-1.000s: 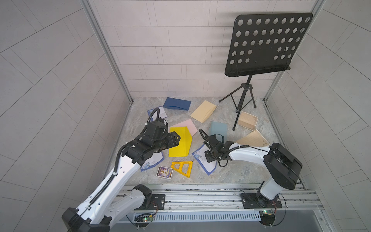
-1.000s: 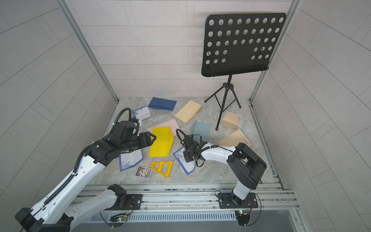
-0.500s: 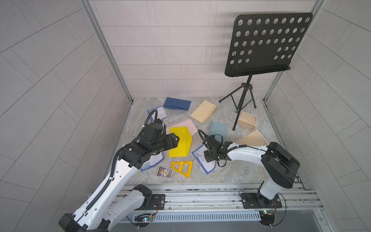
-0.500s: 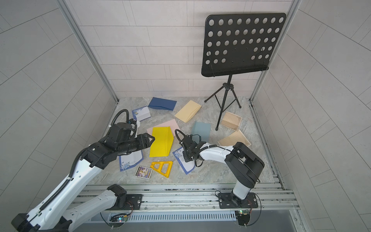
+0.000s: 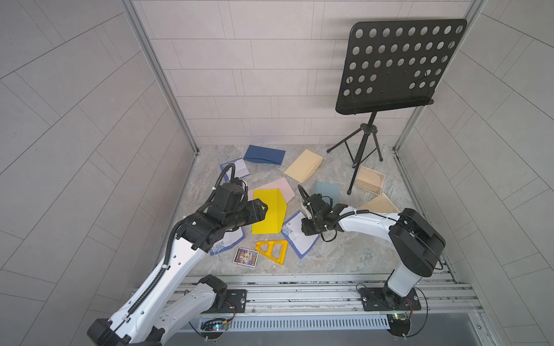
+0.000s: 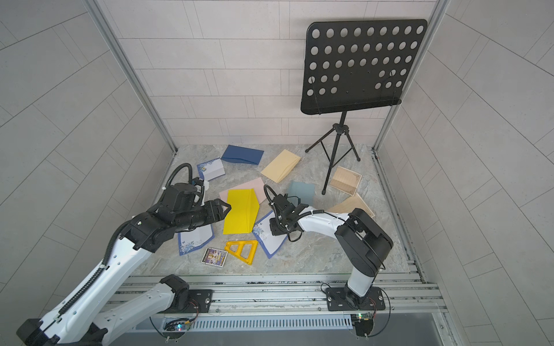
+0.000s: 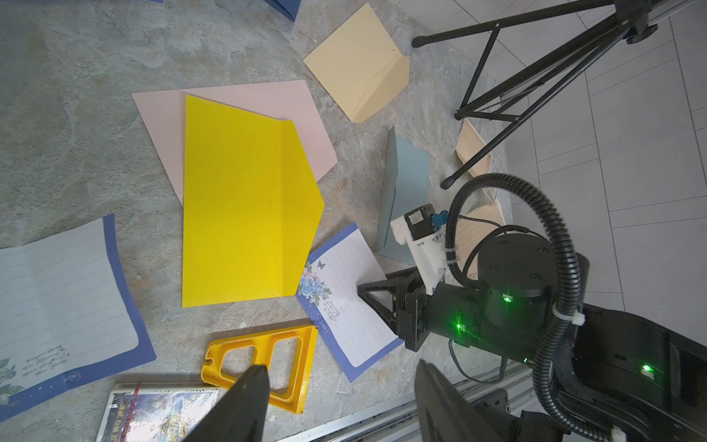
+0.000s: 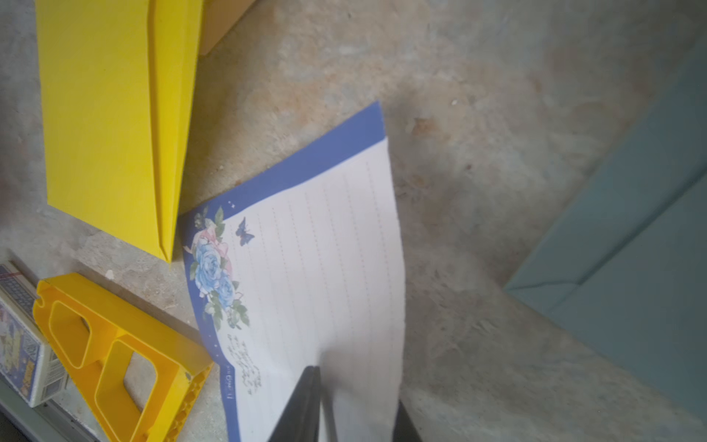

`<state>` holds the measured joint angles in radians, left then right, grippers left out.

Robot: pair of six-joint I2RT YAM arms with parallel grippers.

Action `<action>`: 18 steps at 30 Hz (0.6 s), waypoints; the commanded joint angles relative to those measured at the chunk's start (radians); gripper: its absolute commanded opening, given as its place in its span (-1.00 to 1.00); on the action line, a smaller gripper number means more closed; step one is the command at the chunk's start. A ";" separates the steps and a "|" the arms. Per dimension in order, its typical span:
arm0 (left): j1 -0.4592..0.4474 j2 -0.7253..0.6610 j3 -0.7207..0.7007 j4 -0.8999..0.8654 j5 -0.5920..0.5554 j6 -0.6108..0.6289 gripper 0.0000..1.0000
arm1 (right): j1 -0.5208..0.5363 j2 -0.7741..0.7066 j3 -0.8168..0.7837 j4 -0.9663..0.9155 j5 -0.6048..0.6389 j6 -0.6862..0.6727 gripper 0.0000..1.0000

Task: Take the letter paper out of the envelope
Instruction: Place the letter paper at the center of the board.

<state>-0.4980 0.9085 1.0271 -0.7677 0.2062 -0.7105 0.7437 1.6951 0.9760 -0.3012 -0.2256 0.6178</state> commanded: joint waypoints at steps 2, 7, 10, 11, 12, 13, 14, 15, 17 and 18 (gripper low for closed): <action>-0.007 -0.011 0.014 -0.016 -0.001 -0.009 0.35 | -0.004 -0.001 -0.011 -0.044 0.019 0.013 -0.25; -0.007 -0.007 0.015 -0.012 -0.002 -0.009 0.35 | -0.009 -0.033 -0.035 -0.060 0.054 0.021 0.03; -0.007 -0.005 0.011 -0.007 -0.002 -0.009 0.35 | -0.012 -0.053 -0.046 -0.070 0.073 0.023 0.17; -0.007 -0.005 0.011 -0.006 -0.001 -0.008 0.35 | -0.015 -0.059 -0.049 -0.073 0.079 0.026 0.21; -0.007 -0.004 0.011 -0.007 -0.001 -0.009 0.35 | -0.018 -0.065 -0.052 -0.073 0.083 0.028 0.25; -0.007 -0.004 0.011 -0.005 -0.001 -0.009 0.35 | -0.020 -0.072 -0.056 -0.073 0.086 0.031 0.28; -0.007 -0.004 0.009 -0.004 -0.001 -0.009 0.35 | -0.021 -0.078 -0.057 -0.073 0.087 0.033 0.31; -0.007 -0.004 0.007 -0.003 -0.001 -0.009 0.35 | -0.023 -0.085 -0.058 -0.073 0.090 0.033 0.32; -0.007 -0.004 0.002 0.000 -0.003 -0.009 0.35 | -0.026 -0.099 -0.054 -0.072 0.094 0.029 0.35; -0.007 -0.006 -0.003 0.002 -0.003 -0.009 0.35 | -0.026 -0.107 -0.053 -0.072 0.100 0.028 0.38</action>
<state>-0.4980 0.9077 1.0271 -0.7681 0.2092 -0.7105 0.7216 1.6325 0.9245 -0.3500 -0.1642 0.6403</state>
